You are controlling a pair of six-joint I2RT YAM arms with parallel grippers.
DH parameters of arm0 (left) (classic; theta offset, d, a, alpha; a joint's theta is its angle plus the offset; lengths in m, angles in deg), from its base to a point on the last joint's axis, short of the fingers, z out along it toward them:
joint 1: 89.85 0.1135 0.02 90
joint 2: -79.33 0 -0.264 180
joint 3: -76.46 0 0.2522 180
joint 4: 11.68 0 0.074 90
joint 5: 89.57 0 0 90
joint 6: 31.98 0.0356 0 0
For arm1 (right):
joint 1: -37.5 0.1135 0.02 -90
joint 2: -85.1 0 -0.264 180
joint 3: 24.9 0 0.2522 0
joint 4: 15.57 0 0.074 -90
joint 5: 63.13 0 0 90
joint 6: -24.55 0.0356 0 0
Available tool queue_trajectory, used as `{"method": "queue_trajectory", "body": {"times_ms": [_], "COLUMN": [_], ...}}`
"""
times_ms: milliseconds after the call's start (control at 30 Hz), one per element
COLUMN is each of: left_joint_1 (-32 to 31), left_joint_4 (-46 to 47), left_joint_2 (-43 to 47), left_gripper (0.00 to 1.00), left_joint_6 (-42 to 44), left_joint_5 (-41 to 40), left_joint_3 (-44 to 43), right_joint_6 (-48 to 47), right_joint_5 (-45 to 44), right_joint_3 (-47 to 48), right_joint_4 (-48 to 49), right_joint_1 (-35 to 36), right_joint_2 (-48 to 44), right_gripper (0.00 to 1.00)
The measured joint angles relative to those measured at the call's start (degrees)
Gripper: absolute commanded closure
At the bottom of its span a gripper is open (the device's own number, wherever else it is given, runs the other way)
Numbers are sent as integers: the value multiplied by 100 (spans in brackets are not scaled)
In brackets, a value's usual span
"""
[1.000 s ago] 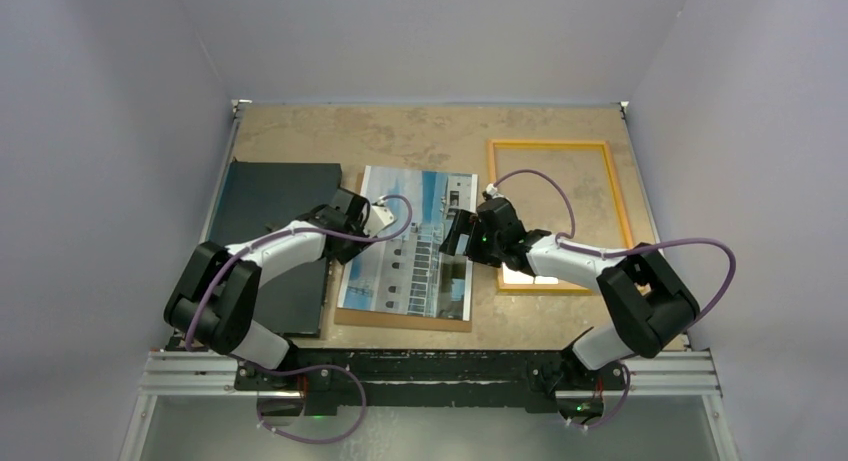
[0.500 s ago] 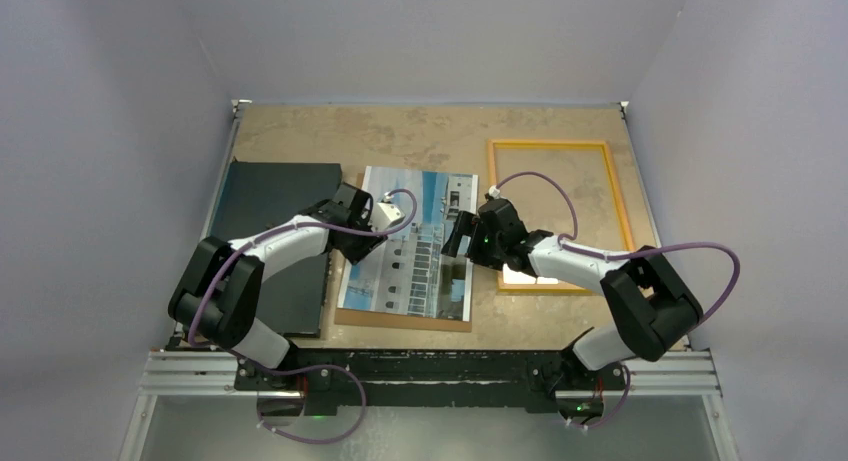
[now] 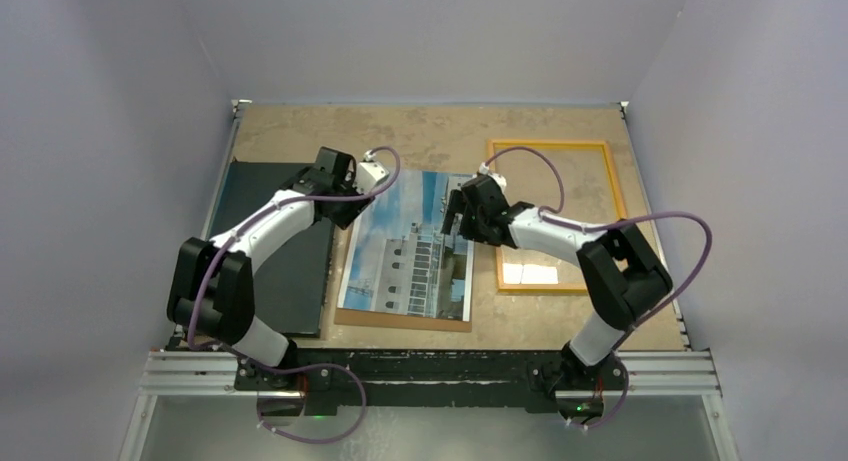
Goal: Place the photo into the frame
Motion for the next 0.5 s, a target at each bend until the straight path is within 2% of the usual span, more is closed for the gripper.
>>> {"method": "queue_trajectory", "body": {"times_ms": [100, 233, 500], "left_joint_1": [-2, -11, -20], "left_joint_4": [184, 433, 802], "left_joint_2": [-317, -879, -1325], "left_gripper": [59, 59, 60], "left_joint_6": [35, 28, -50], "left_joint_5": [-201, -437, -577], "left_joint_3": [-17, -17, -20], "right_joint_6": [-227, -396, -599], "right_joint_5": [-275, -411, -573], "right_joint_3": [734, 1180, 1331], "right_joint_4": [-39, -33, 7], "right_joint_1": [-107, -332, -590], "right_joint_2": [525, 857, 1298], "right_gripper": [1, 1, 1]}}
